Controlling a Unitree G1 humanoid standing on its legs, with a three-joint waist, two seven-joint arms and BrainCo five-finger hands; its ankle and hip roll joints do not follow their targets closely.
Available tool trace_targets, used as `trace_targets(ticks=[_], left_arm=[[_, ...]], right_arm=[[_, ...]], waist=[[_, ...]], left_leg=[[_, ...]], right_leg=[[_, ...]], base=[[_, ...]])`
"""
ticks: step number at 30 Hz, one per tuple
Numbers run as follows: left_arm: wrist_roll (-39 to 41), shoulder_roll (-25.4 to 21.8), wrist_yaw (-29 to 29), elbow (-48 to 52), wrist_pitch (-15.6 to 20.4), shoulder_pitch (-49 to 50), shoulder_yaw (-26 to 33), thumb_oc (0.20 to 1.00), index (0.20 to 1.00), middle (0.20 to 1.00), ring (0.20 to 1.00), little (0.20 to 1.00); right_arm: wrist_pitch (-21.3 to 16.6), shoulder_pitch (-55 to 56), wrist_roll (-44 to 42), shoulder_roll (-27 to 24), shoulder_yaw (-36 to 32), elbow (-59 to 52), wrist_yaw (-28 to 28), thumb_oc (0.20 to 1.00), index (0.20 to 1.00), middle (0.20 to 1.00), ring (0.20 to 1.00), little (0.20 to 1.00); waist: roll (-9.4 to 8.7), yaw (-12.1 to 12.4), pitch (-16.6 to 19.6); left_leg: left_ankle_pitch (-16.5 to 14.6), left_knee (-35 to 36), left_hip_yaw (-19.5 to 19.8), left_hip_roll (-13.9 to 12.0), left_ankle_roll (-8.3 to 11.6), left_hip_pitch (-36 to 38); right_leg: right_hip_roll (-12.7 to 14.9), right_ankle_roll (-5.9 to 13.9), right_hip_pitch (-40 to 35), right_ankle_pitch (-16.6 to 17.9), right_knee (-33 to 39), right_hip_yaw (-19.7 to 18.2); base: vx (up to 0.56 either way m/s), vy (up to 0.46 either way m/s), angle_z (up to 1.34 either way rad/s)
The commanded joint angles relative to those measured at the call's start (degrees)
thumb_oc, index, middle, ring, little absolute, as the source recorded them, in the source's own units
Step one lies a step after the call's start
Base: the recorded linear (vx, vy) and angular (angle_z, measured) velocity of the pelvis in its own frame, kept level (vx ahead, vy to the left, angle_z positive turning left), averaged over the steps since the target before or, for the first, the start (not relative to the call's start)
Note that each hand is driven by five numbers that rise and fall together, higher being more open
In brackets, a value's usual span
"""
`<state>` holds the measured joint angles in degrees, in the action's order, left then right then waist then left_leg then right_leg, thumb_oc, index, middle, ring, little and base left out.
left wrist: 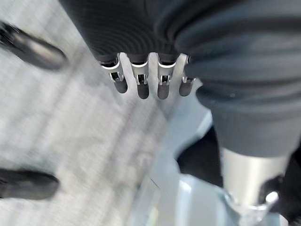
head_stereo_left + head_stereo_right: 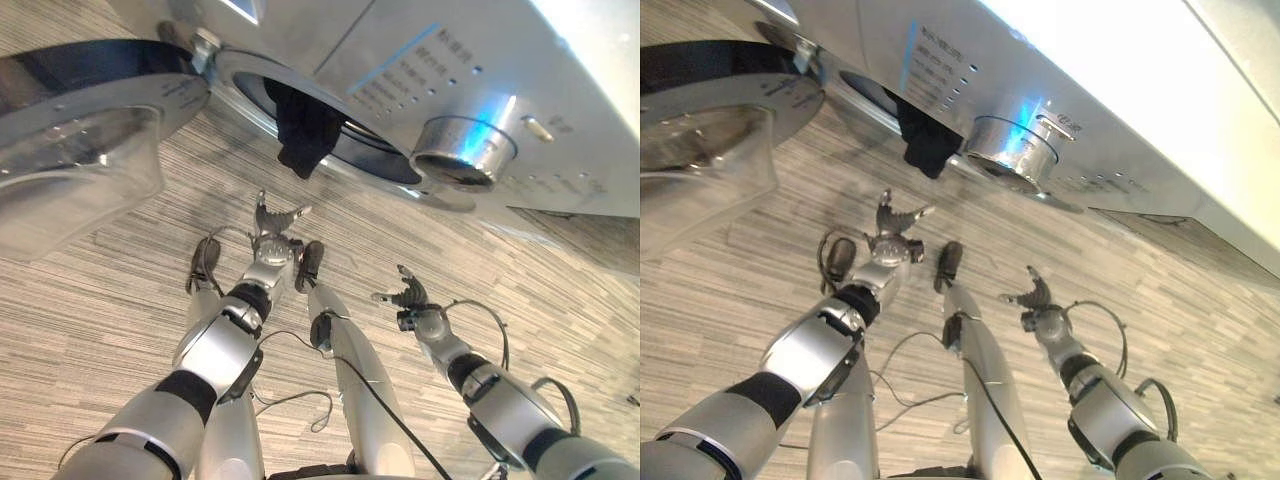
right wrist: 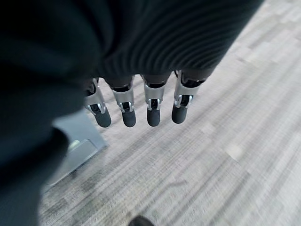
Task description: Grab the laundry basket,head to the washer,open it,put in the laundry and shut it.
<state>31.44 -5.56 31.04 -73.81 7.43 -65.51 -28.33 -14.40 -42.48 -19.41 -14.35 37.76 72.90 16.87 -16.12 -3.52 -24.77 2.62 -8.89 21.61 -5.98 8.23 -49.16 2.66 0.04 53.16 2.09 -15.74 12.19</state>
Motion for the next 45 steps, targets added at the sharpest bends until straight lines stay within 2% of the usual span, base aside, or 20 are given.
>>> trace_targets(ticks=[1, 2, 6, 9, 10, 11, 12, 16, 19, 20, 21, 22, 29, 35, 36, 41, 44, 45], left_arm=[[-2.45, 0.91, -0.44, -5.55, -2.09, -6.65, 2.73, 1.0, 1.0, 1.0, 1.0, 1.0], [-1.85, -1.14, -0.06, -6.48, -2.58, -9.78, 3.68, 1.0, 1.0, 1.0, 1.0, 1.0], [-0.77, -5.92, -0.03, -7.51, -3.64, -18.48, 2.12, 1.0, 1.0, 1.0, 1.0, 1.0], [-3.2, -10.43, 0.28, -9.49, -5.16, -22.48, 0.61, 1.0, 1.0, 1.0, 1.0, 1.0], [-3.21, -10.43, 0.26, -9.52, -5.14, -22.48, 0.62, 1.0, 1.0, 1.0, 1.0, 1.0], [-4.35, -13.24, -0.04, -11.03, -5.64, -24.25, -0.03, 1.0, 1.0, 1.0, 1.0, 1.0], [-4.74, -14.41, 0.08, -11.21, -5.71, -25.15, -0.38, 1.0, 1.0, 1.0, 1.0, 1.0], [-6.76, -18.05, 0.94, -12.09, -5.63, -26.93, -2.15, 1.0, 1.0, 1.0, 1.0, 1.0], [-5.81, -18.53, 1.26, -11.34, -4.66, -27.78, -1.94, 1.0, 1.0, 1.0, 1.0, 1.0], [-4.22, -18.43, 0.55, -10.46, -3.44, -28.54, -1.98, 0.592, 0.592, 0.592, 0.592, 0.592], [-4.21, -18.43, 0.54, -10.47, -3.44, -28.53, -1.98, 0.219, 0.219, 0.219, 0.219, 0.219], [-4.13, -18.33, 0.47, -10.1, -3.28, -28.66, -2.26, 0.2, 0.2, 0.2, 0.2, 0.2], [-3.5, -18.94, 0.39, -8.76, -1.8, -30.29, -3.63, 0.2, 0.2, 0.2, 0.2, 0.2], [-2.58, -16.6, -0.39, -6.17, -0.39, -29.11, -3.42, 0.2, 0.2, 0.2, 0.2, 0.2], [-1.57, -15.35, -1.42, -6.13, 0.06, -27.99, -2.95, 0.2, 0.2, 0.2, 0.2, 0.2], [-0.53, -14.77, -2.29, -5.87, 0.5, -26.93, -2.24, 0.2, 0.2, 0.2, 0.2, 0.2], [1.76, -14.6, -3.09, -4.94, 1.52, -26.44, -1.28, 0.2, 0.2, 0.2, 0.2, 0.2], [2.32, -14.76, -3.36, -4.48, 1.77, -26.34, -1.15, 0.2, 0.2, 0.2, 0.2, 0.2]], right_arm=[[1.29, -0.44, -0.38, 1.25, -1.03, 1.39, 1.92, 1.0, 1.0, 1.0, 1.0, 1.0], [2.33, -2.42, 0.76, 2.02, -0.82, 3.12, 1.88, 1.0, 1.0, 1.0, 1.0, 1.0], [2.42, -4.64, -0.36, 5.12, 0.13, 3.47, 1.67, 1.0, 1.0, 1.0, 1.0, 1.0], [1.87, 0.83, 0.94, 3.37, 1.47, 1.87, 0.53, 1.0, 1.0, 1.0, 1.0, 1.0], [1.88, 0.86, 0.95, 3.35, 1.49, 1.83, 0.54, 1.0, 1.0, 1.0, 1.0, 1.0], [0.55, 8.24, 1.6, 1.24, 1.35, -0.3, -0.83, 1.0, 1.0, 1.0, 1.0, 1.0], [-0.05, 10.95, 1.4, 0.45, 0.97, -1.46, -1.25, 1.0, 1.0, 1.0, 1.0, 1.0], [-1.81, 17.25, 0.04, -1.19, -0.44, -4.97, -2.87, 1.0, 1.0, 1.0, 1.0, 1.0], [-2.39, 19.11, -0.3, -1.83, -0.81, -6.34, -3.44, 1.0, 1.0, 1.0, 1.0, 1.0], [-2.55, 19.79, -0.86, -2.12, -0.8, -6.88, -4.08, 1.0, 1.0, 1.0, 1.0, 1.0], [-2.55, 19.8, -0.86, -2.14, -0.8, -6.89, -4.09, 1.0, 1.0, 1.0, 1.0, 1.0], [-2.59, 19.97, -1.16, -2.21, -0.86, -7.0, -4.18, 1.0, 1.0, 1.0, 1.0, 1.0], [-2.85, 20.42, -2.41, -3.36, -2.04, -6.83, -4.85, 1.0, 1.0, 1.0, 1.0, 1.0], [-2.57, 20.56, -2.57, -4.36, -2.44, -6.7, -5.03, 1.0, 1.0, 1.0, 1.0, 1.0], [-1.98, 20.11, -2.45, -4.25, -2.37, -6.51, -5.46, 1.0, 1.0, 1.0, 1.0, 1.0], [-1.37, 20.22, -1.86, -4.43, -2.21, -6.33, -5.91, 1.0, 1.0, 1.0, 1.0, 1.0], [-1.08, 20.7, -1.75, -5.43, -3.01, -6.23, -5.97, 1.0, 1.0, 1.0, 1.0, 1.0], [-0.79, 21.36, -1.58, -5.64, -3.45, -6.11, -6.1, 1.0, 1.0, 1.0, 1.0, 1.0]], waist=[[0.2, 1.41, -4.38], [0.1, 0.79, -4.28], [-0.36, -0.86, -4.36], [-1.17, -3.13, -3.67], [-1.14, -3.15, -3.61], [-1.54, -4.54, -3.11], [-1.62, -5.03, -2.82], [-2.53, -5.95, -1.98], [-2.59, -6.23, -1.83], [-2.5, -6.29, -1.78], [-2.5, -6.3, -1.79], [-2.5, -6.36, -1.68], [-2.66, -6.78, -1.01], [-1.51, -5.47, -1.82], [-0.65, -4.93, -1.91], [0.45, -4.43, -1.69], [2.14, -3.83, -1.34], [3.24, -3.53, -0.9]], left_leg=[[1.06, -7.51, 4.74, -0.54, -2.7, -4.05], [-0.18, -8.92, 4.73, -1.27, -2.76, -5.1], [-2.41, -12.67, 5.51, -2.43, -3.34, -7.02], [-4.65, -16.56, 5.79, -3.26, -3.67, -8.72], [-4.69, -16.65, 5.8, -3.24, -3.68, -8.81], [-6.03, -19.2, 6.06, -3.25, -3.9, -10.07], [-6.38, -20.1, 6.32, -3.14, -3.83, -10.87], [-8.07, -23.31, 7.43, -3.77, -4.05, -13.37], [-8.3, -23.33, 8.07, -4.09, -3.99, -14.49], [-7.89, -21.8, 7.95, -4.24, -3.7, -14.05], [-7.85, -21.71, 7.95, -4.26, -3.7, -14.0], [-7.62, -20.94, 7.86, -4.41, -3.59, -13.62], [-5.89, -14.58, 6.62, -5.8, -2.91, -9.71], [-3.54, -8.39, 4.89, -6.25, -2.53, -3.95], [-2.25, -5.29, 4.16, -6.74, -2.41, -0.94], [-0.71, -1.53, 3.01, -7.18, -2.14, 3.27], [1.77, 3.64, 2.34, -7.78, -1.51, 7.59], [3.35, 6.47, 1.93, -8.25, -1.19, 9.89]], right_leg=[[0.73, 5.73, -0.21, -5.04, -9.18, -2.42], [0.59, 5.83, 0.24, -5.34, -9.55, -2.0], [-0.71, 6.14, 2.02, -6.0, -11.58, -2.16], [-1.73, 6.11, 3.56, -6.97, -13.71, -2.4], [-1.72, 6.12, 3.64, -7.0, -13.77, -2.39], [-1.86, 6.16, 4.33, -7.66, -15.03, -2.19], [-1.86, 6.15, 4.8, -7.79, -15.33, -2.01], [-2.43, 5.77, 6.55, -8.12, -16.28, -1.28], [-2.63, 5.73, 6.99, -8.18, -15.93, -0.56], [-2.49, 5.7, 6.84, -8.16, -14.97, -0.11], [-2.49, 5.69, 6.8, -8.14, -14.92, -0.11], [-2.49, 5.68, 6.67, -8.12, -14.55, -0.11], [-2.29, 5.4, 5.46, -7.9, -12.42, -0.35], [-1.23, 5.58, 2.71, -7.56, -10.65, -1.32], [-0.67, 5.69, 1.41, -7.35, -9.91, -2.07], [-0.17, 5.89, -0.69, -6.78, -8.47, -2.97], [0.25, 6.05, -3.44, -5.94, -5.92, -3.36], [0.33, 6.14, -4.93, -5.51, -4.56, -3.5]], base=[[0.02, 0.029, -0.24], [0.03, 0.024, -0.27], [0.03, -0.014, -0.14], [0.02, 0.006, -0.08], [0.02, -0.013, -0.11], [0.02, -0.021, -0.16], [0.02, -0.03, -0.12], [0.02, -0.036, -0.13], [0.02, -0.068, -0.09], [0.01, -0.035, 0.01], [0.02, -0.05, 0.05], [0.02, -0.033, 0.1], [0.03, -0.035, 0.11], [0.0, -0.002, 0.01], [0.0, 0.0, 0.0], [0.0, 0.008, -0.03], [-0.01, 0.018, -0.01], [0.0, 0.0, 0.0]])
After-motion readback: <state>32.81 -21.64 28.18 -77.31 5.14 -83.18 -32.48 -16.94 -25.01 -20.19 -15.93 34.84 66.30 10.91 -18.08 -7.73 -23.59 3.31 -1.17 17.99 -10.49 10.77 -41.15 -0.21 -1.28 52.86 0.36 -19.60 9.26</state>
